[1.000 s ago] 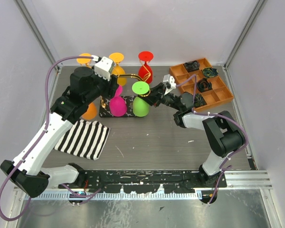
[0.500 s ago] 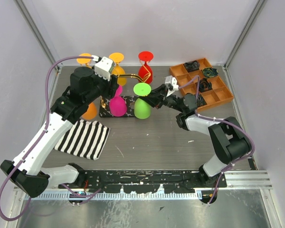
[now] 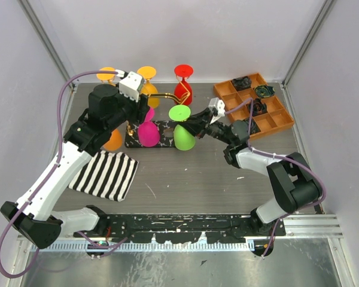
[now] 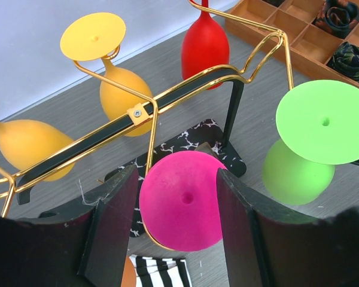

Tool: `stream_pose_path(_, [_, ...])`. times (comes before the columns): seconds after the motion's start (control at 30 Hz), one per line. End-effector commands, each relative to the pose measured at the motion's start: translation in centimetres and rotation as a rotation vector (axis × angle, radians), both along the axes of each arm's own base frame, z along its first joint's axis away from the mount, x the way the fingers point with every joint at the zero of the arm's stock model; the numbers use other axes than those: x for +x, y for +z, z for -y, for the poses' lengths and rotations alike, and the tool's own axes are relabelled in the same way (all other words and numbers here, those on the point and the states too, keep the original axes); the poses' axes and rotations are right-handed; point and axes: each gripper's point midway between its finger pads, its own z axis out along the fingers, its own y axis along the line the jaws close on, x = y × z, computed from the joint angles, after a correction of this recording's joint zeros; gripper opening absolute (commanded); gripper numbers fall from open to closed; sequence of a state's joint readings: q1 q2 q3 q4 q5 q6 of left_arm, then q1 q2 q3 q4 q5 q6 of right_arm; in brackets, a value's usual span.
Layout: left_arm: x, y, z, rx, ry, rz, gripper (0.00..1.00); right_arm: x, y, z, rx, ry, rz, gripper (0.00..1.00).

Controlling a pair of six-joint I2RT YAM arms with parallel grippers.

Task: Place the wine glass upside down on the wine glass rack
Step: Turn the wine glass upside down at the wine rack.

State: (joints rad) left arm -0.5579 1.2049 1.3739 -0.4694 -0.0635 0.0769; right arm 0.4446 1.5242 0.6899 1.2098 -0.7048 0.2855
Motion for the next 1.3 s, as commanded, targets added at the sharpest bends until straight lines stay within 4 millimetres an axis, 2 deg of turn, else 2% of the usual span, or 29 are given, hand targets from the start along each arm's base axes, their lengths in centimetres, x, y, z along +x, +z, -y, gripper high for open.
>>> stream_pose_path(0.0, [0.4, 0.5, 0.1, -0.02, -0.002, 0.021, 0.62, -0.1, 2.5, 0.9, 0.054, -0.058, 0.078, 0.01])
stream_pose_path(0.47, [0.3, 0.6, 0.1, -0.02, -0.002, 0.025, 0.62, -2.5, 3.8, 0.3, 0.069, 0.06, 0.135, 0.01])
stream_pose_path(0.67, [0.4, 0.4, 0.1, -0.019, -0.001, 0.022, 0.62, -2.2, 4.2, 0.9, 0.098, 0.011, 0.126, 0.01])
stream_pose_path(0.93, [0.3, 0.6, 0.1, -0.022, -0.004, 0.026, 0.62, -3.0, 4.5, 1.3, 0.119, 0.015, 0.132, 0.01])
stream_pose_path(1.07, [0.3, 0.5, 0.1, -0.02, -0.003, 0.024, 0.62, -2.6, 4.4, 1.6, 0.124, -0.019, 0.119, 0.0])
stream_pose_path(1.27, [0.3, 0.6, 0.1, -0.022, -0.004, 0.026, 0.62, -0.8, 4.1, 2.3, 0.126, -0.117, 0.07, 0.01])
